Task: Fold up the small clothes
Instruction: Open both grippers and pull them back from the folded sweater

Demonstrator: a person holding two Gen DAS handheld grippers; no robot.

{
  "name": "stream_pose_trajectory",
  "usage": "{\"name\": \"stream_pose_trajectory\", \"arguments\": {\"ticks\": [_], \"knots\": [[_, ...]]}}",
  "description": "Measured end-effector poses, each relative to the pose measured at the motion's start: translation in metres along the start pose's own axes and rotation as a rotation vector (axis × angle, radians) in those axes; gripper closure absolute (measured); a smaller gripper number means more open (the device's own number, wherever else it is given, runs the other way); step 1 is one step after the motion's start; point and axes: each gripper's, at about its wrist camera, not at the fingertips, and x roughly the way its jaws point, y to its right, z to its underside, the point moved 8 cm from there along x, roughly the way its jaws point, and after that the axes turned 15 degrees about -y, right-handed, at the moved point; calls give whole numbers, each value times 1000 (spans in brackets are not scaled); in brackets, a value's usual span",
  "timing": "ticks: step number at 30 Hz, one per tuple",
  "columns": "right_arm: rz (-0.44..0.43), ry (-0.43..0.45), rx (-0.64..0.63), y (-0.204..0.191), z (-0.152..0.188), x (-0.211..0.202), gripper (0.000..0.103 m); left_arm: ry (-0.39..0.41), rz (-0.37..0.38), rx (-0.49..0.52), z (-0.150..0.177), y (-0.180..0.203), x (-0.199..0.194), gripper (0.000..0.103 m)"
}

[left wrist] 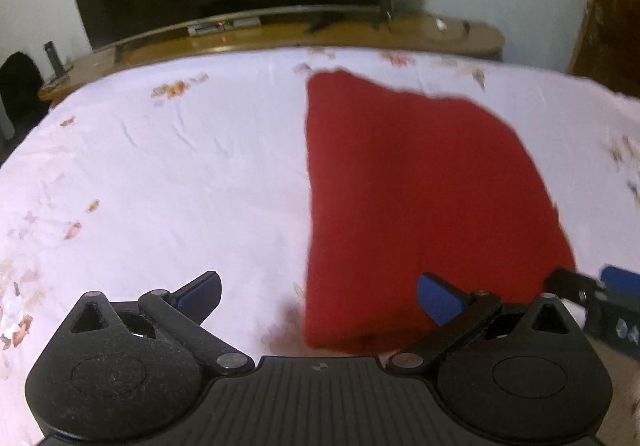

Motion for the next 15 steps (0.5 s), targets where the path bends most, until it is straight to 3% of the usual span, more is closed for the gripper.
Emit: {"name": "stream_pose_trajectory", "arguments": {"ticks": [1, 7, 15], "knots": [[3, -15, 6, 2, 1, 7, 44, -4, -6, 14, 2, 3, 4, 0], [24, -89, 45, 12, 8, 39, 44, -49, -47, -2, 10, 6, 27, 0], [-19, -35, 46, 9, 13, 3, 38, -43, -18, -27, 12, -2, -3, 0]]}}
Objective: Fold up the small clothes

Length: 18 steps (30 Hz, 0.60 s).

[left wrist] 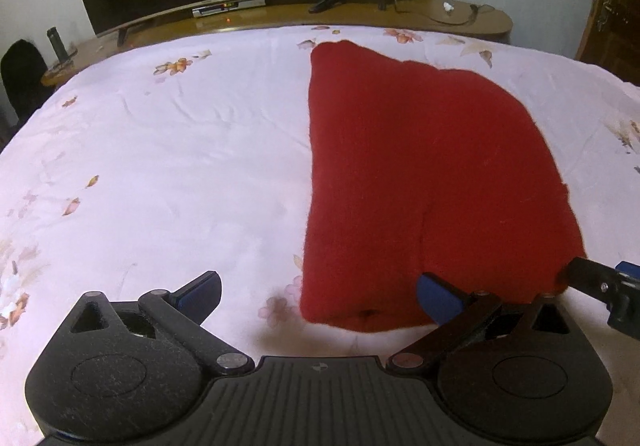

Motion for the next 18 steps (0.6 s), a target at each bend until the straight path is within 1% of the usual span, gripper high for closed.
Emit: {"name": "stream_pose_trajectory", "arguments": {"ticks": [3, 7, 8, 10, 12, 13, 14, 16, 18], "knots": [[-14, 10, -18, -6, 3, -14, 35, -19, 6, 0, 5, -4, -6, 0], [-23, 4, -31, -13, 10, -29, 34, -9, 7, 6, 10, -10, -21, 0], [-26, 2, -31, -14, 13, -33, 29, -5, 8, 8, 11, -12, -26, 0], [-32, 1, -39, -16, 18, -42, 24, 12, 9, 11, 16, -17, -39, 0], [-26, 3, -62, -21, 23, -55, 23, 39, 1, 14, 21, -22, -55, 0], [-22, 4, -72, -24, 26, -61, 21, 47, 3, 15, 23, -25, -63, 0], [-23, 4, -82, -27, 29, -69, 17, 56, 9, 17, 25, -27, -71, 0], [-34, 11, -97, -31, 34, -83, 13, 72, 28, 10, 30, -33, -88, 0], [-42, 20, -110, -35, 40, -98, 12, 93, 48, 7, 34, -38, -104, 0]]}}
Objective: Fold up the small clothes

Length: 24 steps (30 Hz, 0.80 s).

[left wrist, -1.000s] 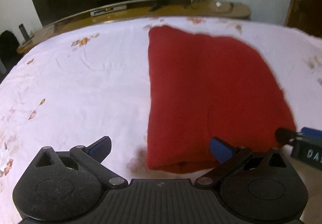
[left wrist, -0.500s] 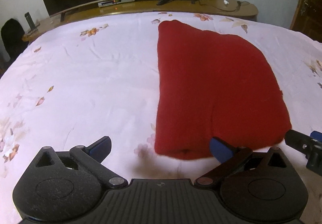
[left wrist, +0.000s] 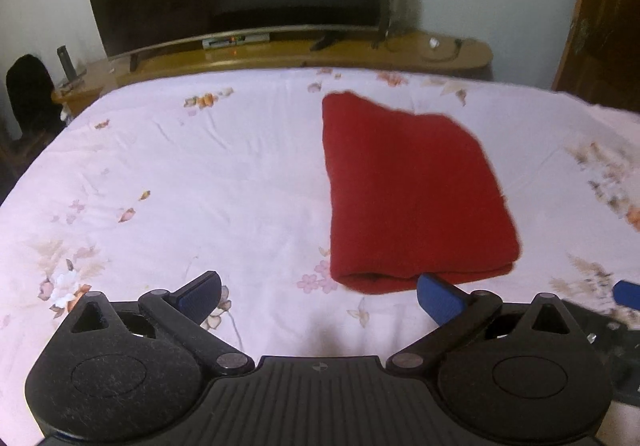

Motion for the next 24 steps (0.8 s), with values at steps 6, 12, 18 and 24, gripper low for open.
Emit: {"name": "stream_pose_trajectory", "arguments": {"ticks": [6, 12, 18, 24], "knots": [[6, 54, 5, -10, 5, -40, 8, 49, -8, 5, 9, -11, -37, 0], [68, 148, 31, -12, 5, -67, 4, 64, 13, -6, 20, -20, -53, 0], [106, 194, 48, -11, 5, -74, 3, 65, 24, 2, 25, -15, -55, 0], [121, 206, 70, -6, 5, -76, 3, 61, 34, -2, 26, -12, -56, 0]]}}
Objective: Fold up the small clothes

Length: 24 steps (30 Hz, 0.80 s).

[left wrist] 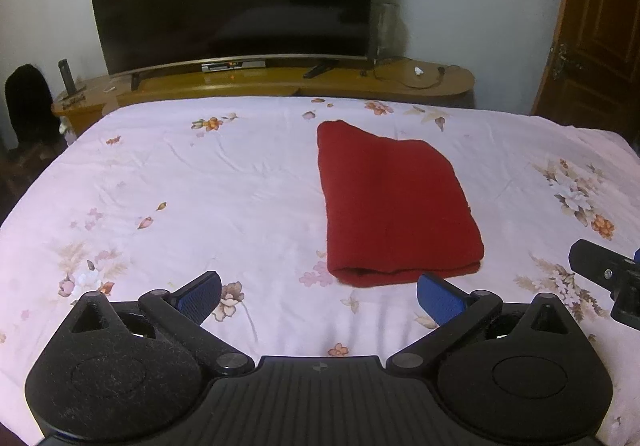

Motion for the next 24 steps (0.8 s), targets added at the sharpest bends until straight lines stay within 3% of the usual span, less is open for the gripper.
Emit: {"name": "stream_pose_trajectory", "arguments": {"ticks": [24], "knots": [[-6, -30, 14, 0, 4, 3, 2, -4, -1, 27, 0, 15, -2, 0]]}}
